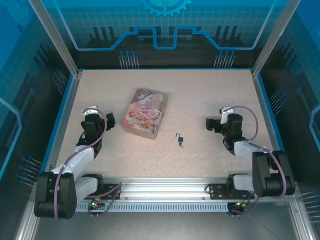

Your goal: Unlock the padlock with the key

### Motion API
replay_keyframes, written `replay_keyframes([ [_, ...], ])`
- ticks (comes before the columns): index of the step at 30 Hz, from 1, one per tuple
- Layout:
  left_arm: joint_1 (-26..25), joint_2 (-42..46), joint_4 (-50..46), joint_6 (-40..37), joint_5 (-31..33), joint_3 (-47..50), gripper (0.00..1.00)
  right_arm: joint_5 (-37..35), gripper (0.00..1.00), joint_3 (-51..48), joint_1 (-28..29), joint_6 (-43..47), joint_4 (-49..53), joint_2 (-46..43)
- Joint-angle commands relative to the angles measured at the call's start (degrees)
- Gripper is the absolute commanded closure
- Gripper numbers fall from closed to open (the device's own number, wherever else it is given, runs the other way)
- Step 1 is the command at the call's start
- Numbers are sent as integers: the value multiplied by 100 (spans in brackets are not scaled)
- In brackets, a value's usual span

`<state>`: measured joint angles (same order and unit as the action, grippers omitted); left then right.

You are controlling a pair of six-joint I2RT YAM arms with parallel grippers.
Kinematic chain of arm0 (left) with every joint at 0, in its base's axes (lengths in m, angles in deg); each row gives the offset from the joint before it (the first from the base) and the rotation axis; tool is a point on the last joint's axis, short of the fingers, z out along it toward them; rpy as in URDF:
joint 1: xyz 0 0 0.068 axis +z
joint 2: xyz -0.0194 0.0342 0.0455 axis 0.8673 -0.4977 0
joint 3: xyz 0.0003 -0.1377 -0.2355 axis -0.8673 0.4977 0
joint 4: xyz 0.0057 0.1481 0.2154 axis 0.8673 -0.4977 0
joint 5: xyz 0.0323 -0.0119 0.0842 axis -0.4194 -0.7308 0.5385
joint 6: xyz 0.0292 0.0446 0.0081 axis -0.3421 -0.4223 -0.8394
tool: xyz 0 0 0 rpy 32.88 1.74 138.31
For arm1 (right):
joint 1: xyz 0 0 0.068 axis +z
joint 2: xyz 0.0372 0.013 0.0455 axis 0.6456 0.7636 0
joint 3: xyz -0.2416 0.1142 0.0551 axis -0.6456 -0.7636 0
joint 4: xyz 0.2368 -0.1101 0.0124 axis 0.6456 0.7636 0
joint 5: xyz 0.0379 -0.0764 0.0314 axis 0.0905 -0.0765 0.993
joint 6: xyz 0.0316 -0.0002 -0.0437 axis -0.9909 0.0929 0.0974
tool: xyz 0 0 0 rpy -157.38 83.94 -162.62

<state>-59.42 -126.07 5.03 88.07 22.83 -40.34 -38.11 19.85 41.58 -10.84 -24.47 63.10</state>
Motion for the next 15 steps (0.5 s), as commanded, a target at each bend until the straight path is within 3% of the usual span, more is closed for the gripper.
replay_keyframes([
  [1, 78, -248, 1001, -345, -628, 172, 1, 417, 0, -59, -136, 264, -1560, 270],
  [5, 76, -701, 1781, -406, -1160, 336, 1, 618, 0, -307, -194, 246, -2769, 1049],
  [6, 70, -879, 2051, -459, -1382, 365, 1, 518, 0, -47, -187, 208, -2062, 950],
  [8, 65, -1082, 2357, -633, -1708, 344, 1, 234, 0, 300, -1, 334, -1572, 1063],
  [15, 74, -2591, 4689, -851, -1896, 652, 1, -47, 0, 373, 193, 474, -1464, 1089],
])
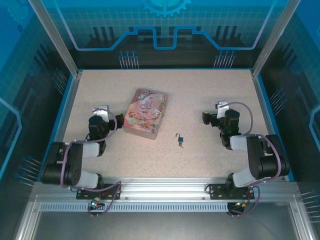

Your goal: Unlock the padlock with the key

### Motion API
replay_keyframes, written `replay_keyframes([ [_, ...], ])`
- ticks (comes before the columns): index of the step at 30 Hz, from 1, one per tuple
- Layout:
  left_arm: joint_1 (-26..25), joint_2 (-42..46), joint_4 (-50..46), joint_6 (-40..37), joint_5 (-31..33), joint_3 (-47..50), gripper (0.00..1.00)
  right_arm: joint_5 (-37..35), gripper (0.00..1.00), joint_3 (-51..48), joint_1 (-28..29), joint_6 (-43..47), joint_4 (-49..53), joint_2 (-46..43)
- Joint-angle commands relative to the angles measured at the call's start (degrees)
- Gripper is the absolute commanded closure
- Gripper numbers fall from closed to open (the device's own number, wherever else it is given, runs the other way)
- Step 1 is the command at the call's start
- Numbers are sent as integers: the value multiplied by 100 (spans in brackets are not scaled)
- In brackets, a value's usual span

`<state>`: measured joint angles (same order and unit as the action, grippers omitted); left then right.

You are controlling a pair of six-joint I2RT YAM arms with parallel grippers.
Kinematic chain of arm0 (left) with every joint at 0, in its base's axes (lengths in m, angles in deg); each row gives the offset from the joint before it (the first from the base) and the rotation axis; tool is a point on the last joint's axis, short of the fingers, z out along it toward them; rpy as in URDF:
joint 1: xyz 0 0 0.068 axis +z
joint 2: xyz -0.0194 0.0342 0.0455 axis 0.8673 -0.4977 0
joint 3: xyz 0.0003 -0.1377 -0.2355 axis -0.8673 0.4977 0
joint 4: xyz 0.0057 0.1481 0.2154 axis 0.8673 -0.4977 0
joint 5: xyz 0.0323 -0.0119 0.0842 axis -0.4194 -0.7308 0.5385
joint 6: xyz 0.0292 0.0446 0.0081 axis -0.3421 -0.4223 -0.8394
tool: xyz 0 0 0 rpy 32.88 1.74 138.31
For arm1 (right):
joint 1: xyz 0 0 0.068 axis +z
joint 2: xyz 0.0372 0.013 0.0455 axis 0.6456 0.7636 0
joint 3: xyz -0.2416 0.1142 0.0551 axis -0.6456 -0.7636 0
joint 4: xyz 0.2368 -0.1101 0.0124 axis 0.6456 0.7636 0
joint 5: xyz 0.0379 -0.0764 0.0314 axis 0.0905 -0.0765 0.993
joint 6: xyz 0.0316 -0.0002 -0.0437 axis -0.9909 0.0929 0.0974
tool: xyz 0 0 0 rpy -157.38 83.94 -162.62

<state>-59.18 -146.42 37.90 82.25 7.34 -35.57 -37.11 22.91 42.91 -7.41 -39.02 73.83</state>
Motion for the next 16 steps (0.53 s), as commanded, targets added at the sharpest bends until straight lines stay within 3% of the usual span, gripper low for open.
replay_keyframes([
  [1, 44, -725, 1792, -287, -315, 215, 1, -160, 0, 67, 58, 134, -9, 25],
  [7, 45, -540, 398, -71, 252, -341, 1, -186, 0, 67, 89, 159, 0, 25],
  [16, 35, -548, 450, -87, 207, -326, 1, -183, 0, 75, 90, 163, 9, 24],
])
